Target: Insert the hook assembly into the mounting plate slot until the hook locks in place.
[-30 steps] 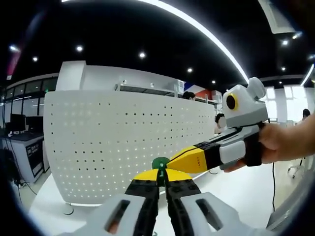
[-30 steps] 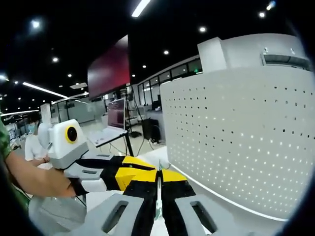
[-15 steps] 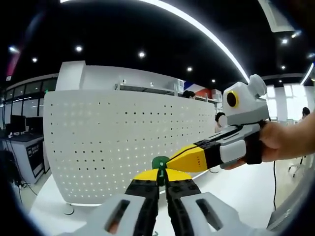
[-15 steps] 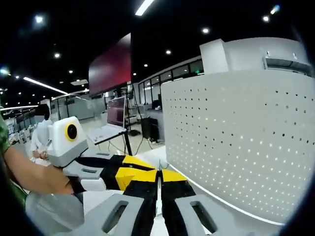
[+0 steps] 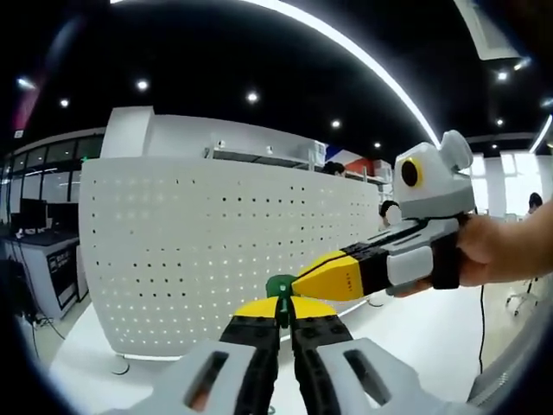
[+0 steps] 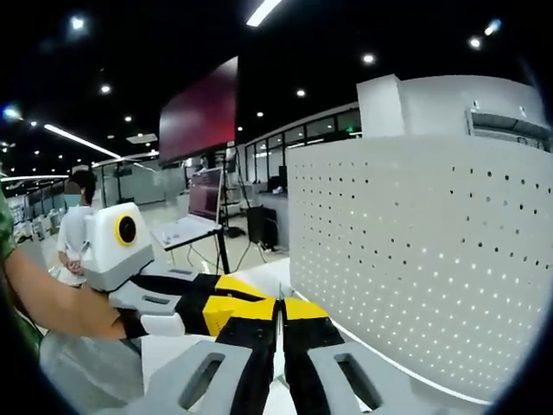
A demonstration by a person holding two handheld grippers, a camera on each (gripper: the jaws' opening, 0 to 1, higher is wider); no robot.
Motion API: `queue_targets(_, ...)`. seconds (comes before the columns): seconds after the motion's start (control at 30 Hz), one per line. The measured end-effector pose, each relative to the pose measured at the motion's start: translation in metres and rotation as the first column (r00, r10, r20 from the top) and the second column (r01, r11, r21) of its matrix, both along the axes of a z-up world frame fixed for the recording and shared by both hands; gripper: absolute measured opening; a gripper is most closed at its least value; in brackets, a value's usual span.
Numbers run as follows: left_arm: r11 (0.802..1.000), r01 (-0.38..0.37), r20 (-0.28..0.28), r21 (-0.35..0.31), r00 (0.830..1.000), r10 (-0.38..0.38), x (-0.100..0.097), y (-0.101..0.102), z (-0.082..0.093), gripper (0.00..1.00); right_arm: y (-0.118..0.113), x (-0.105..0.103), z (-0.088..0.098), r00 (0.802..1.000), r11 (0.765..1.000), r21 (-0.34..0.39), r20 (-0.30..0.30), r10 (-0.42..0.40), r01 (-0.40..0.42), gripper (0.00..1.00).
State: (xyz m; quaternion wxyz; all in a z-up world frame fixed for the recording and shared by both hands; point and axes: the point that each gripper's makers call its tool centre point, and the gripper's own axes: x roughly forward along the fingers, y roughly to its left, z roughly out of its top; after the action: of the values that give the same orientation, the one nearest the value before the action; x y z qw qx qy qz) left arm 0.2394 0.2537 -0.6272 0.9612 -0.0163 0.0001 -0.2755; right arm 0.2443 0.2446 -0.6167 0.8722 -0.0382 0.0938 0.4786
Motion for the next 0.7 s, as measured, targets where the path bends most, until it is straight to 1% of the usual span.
queue_targets(0.17, 1.0, -0.014, -0.009, -0.023, 1.0, 0.014, 0.0007, 0.0046, -0.0001, 0.04, -0.0037, 0.0018, 0.0046, 1.0, 1.0, 0.007, 0.008, -0.016, 0.016, 0.01)
queue_targets(0.27, 0.999, -0.017, -0.011, -0.028, 1.0, 0.017, 0.0004, 0.0055, -0.0002, 0.04, -0.0058, 0.0026, 0.0038, 1.0, 1.0, 0.009, 0.001, -0.02, 0.02, 0.01)
queue_targets(0.4, 0.999, -0.019, -0.012, -0.034, 1.0, 0.018, 0.0005, 0.0058, 0.0003, 0.04, -0.0048, 0.0007, 0.003, 0.999, 1.0, 0.026, -0.027, -0.017, 0.018, 0.03)
queue_targets(0.5, 0.999, -0.02, -0.011, -0.037, 1.0, 0.019, 0.0005, 0.006, 0.0011, 0.04, -0.0047, -0.0002, 0.0012, 0.999, 1.0, 0.019, -0.028, -0.018, 0.018, 0.04)
queue_targets(0.7, 0.999, -0.021, -0.007, -0.046, 1.0, 0.021, -0.0004, 0.0071, 0.003, 0.04, -0.0056, 0.0006, 0.0031, 0.999, 0.999, 0.027, -0.031, -0.019, 0.02, 0.04)
